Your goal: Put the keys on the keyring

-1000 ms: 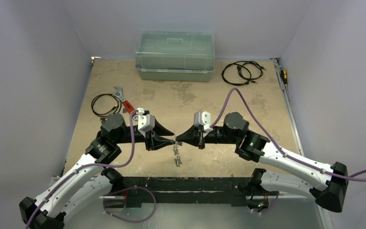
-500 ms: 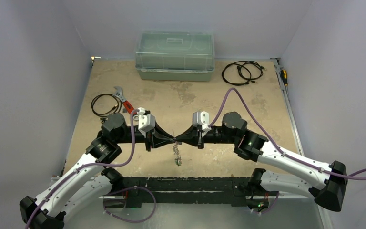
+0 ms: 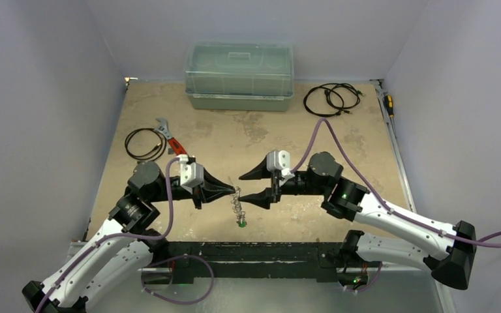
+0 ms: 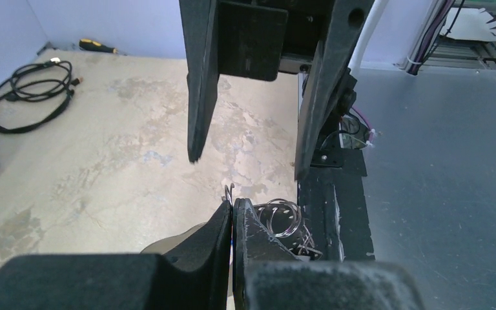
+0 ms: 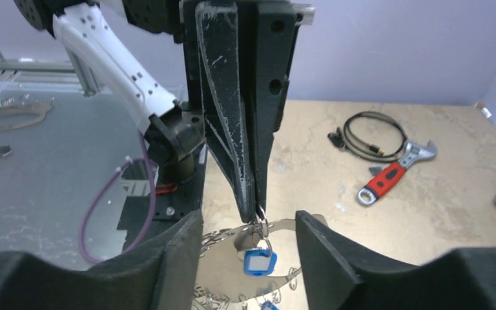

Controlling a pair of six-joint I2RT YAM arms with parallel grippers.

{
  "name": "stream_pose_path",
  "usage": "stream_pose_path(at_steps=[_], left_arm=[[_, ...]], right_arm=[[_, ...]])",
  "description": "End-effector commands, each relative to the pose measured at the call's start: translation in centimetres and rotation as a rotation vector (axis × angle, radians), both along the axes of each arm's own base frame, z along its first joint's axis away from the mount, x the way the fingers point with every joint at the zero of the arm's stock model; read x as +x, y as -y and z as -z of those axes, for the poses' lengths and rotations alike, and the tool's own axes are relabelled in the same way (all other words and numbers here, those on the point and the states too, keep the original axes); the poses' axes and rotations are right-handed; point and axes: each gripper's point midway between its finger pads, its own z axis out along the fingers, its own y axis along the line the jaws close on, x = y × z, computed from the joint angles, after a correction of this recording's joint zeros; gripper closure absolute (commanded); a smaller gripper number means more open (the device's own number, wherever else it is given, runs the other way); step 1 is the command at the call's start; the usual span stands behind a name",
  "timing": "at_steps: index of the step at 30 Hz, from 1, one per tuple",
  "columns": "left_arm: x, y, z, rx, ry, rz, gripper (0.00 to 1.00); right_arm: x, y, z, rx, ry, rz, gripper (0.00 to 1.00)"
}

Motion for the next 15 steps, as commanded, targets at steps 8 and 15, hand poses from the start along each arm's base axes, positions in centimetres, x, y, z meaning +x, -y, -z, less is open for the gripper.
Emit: stream_pose_path(at_steps=[8, 15], left_arm=[[-0.7, -0.6, -2.8, -0.076, 0.126, 0.001, 1.0], [-1.1, -0.9, -3.4, -0.101, 0.153, 0.003, 1.0]], right_arm=[[-0.3, 1.4, -4.8, 0.161, 0.065, 0.038, 0.44], [0.4, 0.3, -3.2, 0.124, 0.045, 0.038, 0.54]])
